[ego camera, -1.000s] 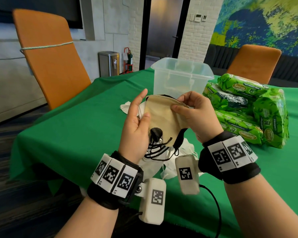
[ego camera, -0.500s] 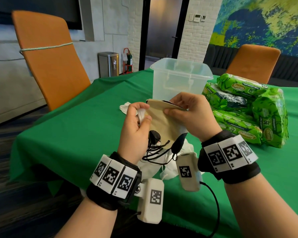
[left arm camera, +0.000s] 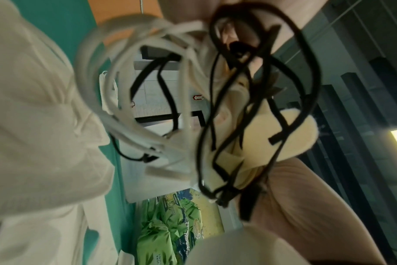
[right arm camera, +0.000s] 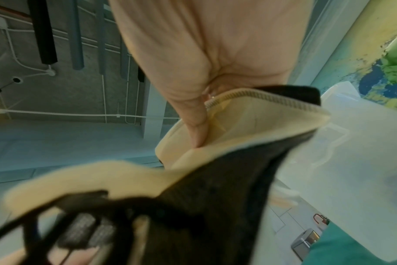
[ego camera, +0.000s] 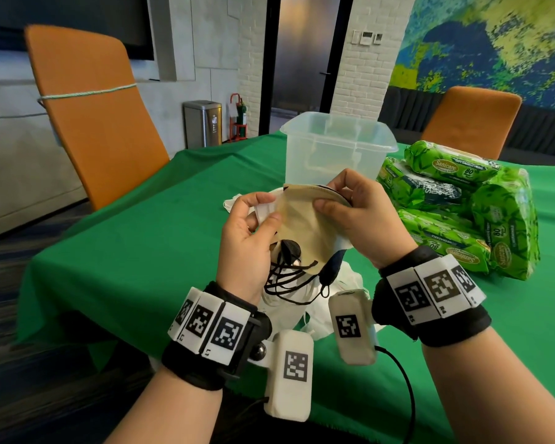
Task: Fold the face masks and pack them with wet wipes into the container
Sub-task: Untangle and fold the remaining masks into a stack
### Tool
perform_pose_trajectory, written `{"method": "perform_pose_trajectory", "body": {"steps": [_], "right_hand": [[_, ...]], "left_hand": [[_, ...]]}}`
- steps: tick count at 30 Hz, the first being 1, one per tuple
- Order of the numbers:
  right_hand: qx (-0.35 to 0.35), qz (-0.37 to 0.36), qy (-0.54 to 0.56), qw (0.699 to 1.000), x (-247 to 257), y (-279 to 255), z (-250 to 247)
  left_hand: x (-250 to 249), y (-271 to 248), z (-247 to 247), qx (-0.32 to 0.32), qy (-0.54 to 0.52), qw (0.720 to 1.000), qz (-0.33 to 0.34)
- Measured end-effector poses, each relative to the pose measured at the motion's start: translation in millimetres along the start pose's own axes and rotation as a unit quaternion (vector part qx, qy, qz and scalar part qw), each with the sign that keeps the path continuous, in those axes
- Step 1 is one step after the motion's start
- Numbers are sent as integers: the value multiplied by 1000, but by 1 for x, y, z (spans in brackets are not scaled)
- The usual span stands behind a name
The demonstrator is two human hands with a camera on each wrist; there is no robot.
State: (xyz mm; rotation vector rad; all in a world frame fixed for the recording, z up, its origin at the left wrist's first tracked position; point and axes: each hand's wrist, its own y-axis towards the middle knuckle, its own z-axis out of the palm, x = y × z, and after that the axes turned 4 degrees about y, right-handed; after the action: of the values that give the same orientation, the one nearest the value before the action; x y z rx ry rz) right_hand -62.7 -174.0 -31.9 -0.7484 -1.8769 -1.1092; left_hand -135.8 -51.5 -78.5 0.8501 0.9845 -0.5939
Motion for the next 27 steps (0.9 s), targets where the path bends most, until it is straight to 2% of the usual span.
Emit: {"method": "perform_pose_trajectory", "body": {"steps": [5, 10, 17, 27], "right_hand": [[8, -4, 2, 1000, 2, -2, -2], [10, -19, -51, 998, 0, -1, -1], [25, -71, -85, 994, 4, -3, 1], [22, -128, -112, 985, 9, -8, 5]], "left_hand": [[-1, 0, 1, 11, -5, 1000, -10], [-4, -3, 1, 33, 4, 999, -3], [-4, -5, 0, 41, -14, 999, -26], [-4, -3, -4, 45, 11, 999, -19]]}}
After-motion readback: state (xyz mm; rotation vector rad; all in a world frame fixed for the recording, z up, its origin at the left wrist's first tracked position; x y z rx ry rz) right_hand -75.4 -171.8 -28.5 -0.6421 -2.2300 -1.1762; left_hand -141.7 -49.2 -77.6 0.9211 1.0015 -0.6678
